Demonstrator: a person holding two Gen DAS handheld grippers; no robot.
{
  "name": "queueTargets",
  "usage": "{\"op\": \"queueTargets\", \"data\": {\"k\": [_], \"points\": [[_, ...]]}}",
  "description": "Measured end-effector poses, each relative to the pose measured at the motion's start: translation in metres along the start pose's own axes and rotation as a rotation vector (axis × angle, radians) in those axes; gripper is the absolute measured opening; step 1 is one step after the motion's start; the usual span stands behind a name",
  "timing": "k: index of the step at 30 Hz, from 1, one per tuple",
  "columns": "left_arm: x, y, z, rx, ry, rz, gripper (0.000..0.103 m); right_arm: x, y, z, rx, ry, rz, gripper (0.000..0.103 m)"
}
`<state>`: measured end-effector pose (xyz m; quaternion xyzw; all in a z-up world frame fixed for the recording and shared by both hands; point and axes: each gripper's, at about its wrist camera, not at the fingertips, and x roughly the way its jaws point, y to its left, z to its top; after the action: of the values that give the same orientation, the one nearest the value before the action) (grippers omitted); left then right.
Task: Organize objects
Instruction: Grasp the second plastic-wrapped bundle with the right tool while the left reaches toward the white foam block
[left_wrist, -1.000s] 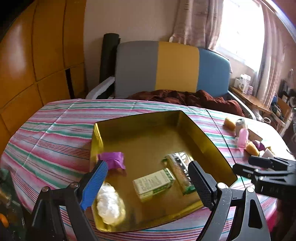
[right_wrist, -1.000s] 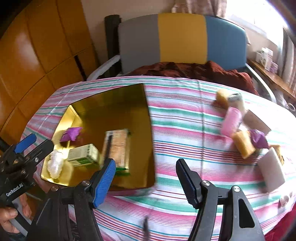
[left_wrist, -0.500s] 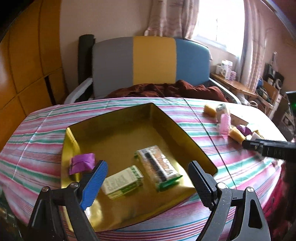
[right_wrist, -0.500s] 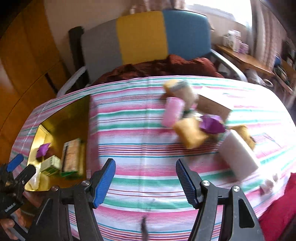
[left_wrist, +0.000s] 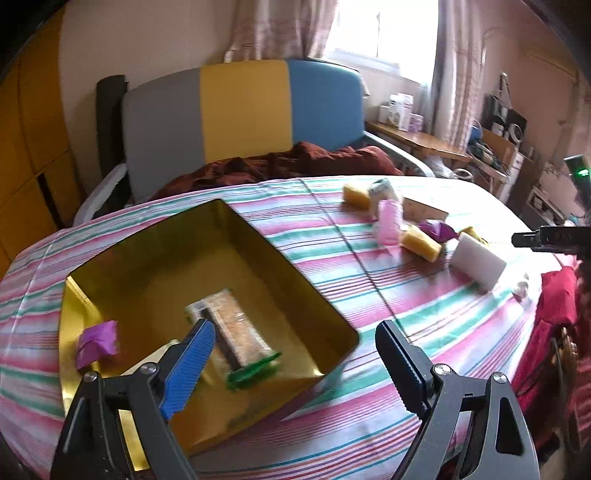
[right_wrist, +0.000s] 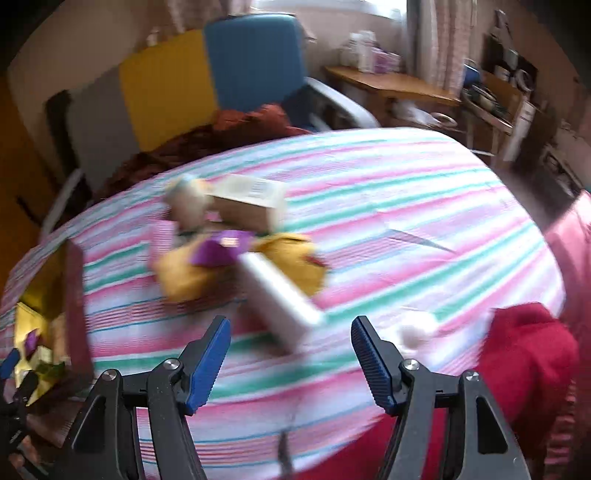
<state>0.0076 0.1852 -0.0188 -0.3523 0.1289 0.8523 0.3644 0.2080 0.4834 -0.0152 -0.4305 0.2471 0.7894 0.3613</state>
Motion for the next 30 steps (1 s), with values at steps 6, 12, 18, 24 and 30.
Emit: {"op": "queueTargets", "data": {"k": [6, 12, 18, 24, 30], "points": [[0.012, -0.022, 0.003, 0.044, 0.024, -0.042, 0.089, 0.011, -0.059, 0.007, 0.067, 0.076, -0.08, 0.069], [0.026, -0.041, 0.006, 0.086, 0.061, -0.078, 0.089, 0.047, -0.07, 0.009, -0.067, 0.264, -0.093, 0.069], [0.041, -0.059, 0.007, 0.112, 0.101, -0.117, 0.09, 0.077, -0.075, 0.009, -0.09, 0.383, -0.106, 0.069], [0.061, -0.071, 0.016, 0.108, 0.147, -0.177, 0.09, 0.09, -0.074, 0.009, -0.133, 0.437, -0.115, 0.063], [0.081, -0.088, 0.032, 0.083, 0.183, -0.265, 0.09, 0.089, -0.074, 0.006, -0.164, 0.419, -0.11, 0.046]]}}
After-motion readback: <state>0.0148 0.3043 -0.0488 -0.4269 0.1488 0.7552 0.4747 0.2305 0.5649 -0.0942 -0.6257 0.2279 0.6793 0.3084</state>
